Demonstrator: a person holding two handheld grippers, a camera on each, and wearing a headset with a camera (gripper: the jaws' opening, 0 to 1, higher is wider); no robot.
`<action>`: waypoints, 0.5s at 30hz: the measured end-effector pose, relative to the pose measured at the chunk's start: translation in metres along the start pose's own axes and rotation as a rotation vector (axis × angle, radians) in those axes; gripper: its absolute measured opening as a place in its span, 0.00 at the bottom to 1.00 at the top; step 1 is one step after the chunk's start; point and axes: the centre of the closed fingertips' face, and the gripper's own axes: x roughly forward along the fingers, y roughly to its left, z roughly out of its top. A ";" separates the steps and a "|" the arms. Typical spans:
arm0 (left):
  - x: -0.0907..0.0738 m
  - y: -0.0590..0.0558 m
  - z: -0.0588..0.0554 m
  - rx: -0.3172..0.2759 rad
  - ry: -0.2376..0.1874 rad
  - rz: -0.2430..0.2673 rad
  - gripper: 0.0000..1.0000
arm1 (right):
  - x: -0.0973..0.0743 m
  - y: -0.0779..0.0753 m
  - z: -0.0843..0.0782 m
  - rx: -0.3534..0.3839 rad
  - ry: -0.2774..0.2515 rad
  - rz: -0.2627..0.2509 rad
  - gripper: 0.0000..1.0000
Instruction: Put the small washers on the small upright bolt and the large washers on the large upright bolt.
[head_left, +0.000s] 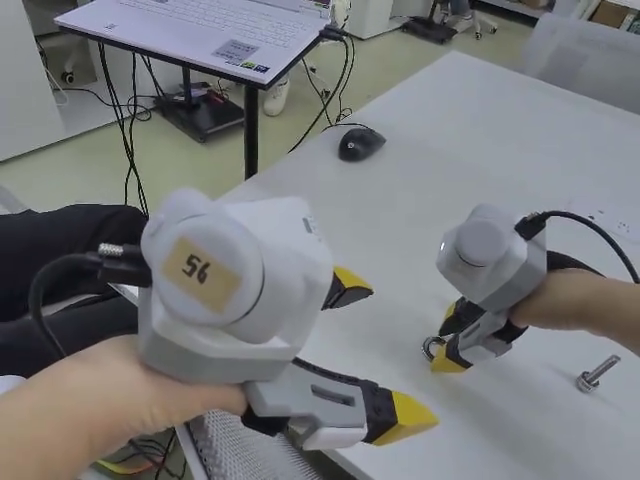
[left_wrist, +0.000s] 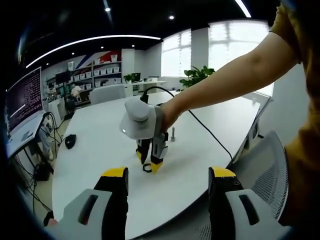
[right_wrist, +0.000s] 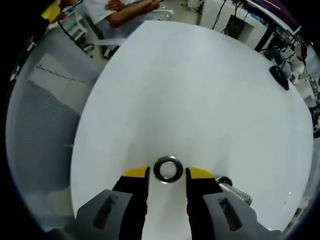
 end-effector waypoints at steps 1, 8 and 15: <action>0.000 0.000 0.000 0.001 0.000 0.000 0.64 | 0.000 0.001 0.001 -0.008 -0.002 0.002 0.25; 0.000 -0.002 0.000 0.004 0.005 -0.005 0.64 | -0.003 0.005 0.003 -0.026 0.004 -0.007 0.23; -0.001 -0.001 0.000 0.003 0.004 -0.005 0.64 | -0.003 0.002 0.000 -0.020 0.005 -0.010 0.22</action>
